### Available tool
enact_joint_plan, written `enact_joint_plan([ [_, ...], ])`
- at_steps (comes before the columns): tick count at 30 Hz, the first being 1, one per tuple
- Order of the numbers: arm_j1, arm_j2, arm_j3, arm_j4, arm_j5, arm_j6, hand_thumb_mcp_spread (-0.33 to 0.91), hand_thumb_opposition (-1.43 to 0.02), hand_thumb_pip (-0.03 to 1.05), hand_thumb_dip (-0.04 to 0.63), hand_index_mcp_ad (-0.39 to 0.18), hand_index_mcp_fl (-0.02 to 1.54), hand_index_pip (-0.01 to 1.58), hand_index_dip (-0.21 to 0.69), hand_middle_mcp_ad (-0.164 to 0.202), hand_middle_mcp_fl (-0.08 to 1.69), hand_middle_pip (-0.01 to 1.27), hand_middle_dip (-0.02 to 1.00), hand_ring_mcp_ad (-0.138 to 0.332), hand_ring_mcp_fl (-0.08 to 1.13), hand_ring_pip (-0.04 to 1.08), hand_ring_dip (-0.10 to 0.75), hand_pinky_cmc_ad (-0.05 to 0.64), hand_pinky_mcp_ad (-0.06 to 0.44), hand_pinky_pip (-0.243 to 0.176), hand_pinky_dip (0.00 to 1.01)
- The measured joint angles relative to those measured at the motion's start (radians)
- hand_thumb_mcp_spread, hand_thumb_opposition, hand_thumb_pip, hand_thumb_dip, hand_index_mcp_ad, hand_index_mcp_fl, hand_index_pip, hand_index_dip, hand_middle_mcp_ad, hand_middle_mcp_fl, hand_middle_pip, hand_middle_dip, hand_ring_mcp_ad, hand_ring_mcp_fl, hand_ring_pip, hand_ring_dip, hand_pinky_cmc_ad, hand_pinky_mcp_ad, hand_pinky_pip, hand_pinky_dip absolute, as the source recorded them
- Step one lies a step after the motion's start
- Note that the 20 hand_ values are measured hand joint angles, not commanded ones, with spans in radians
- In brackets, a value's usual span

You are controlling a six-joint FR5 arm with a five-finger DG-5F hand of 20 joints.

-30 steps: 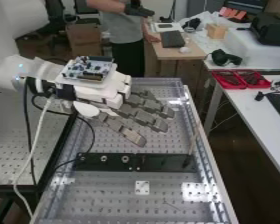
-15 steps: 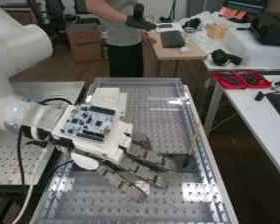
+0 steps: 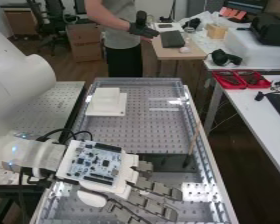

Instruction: Grab the paper clip and place it in the clear container

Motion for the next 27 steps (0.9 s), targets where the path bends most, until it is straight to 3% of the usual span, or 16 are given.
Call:
enact_joint_plan([
  [13, -0.024, -0.062, 0.057, 0.011, -0.104, 0.010, 0.43, -0.83, 0.65, 0.269, -0.154, 0.21, 1.48, 0.124, 0.077, 0.00, 0.13, 0.17, 0.150, 0.00, 0.08, 0.112, 0.346, 0.278, -0.075, 0.21],
  [27, -0.026, -0.097, 0.095, 0.014, -0.141, 0.021, 0.47, -0.83, 0.62, 0.269, -0.154, 0.26, 1.49, 0.131, 0.075, 0.00, 0.13, 0.17, 0.134, 0.00, 0.08, 0.113, 0.337, 0.281, -0.058, 0.19],
])
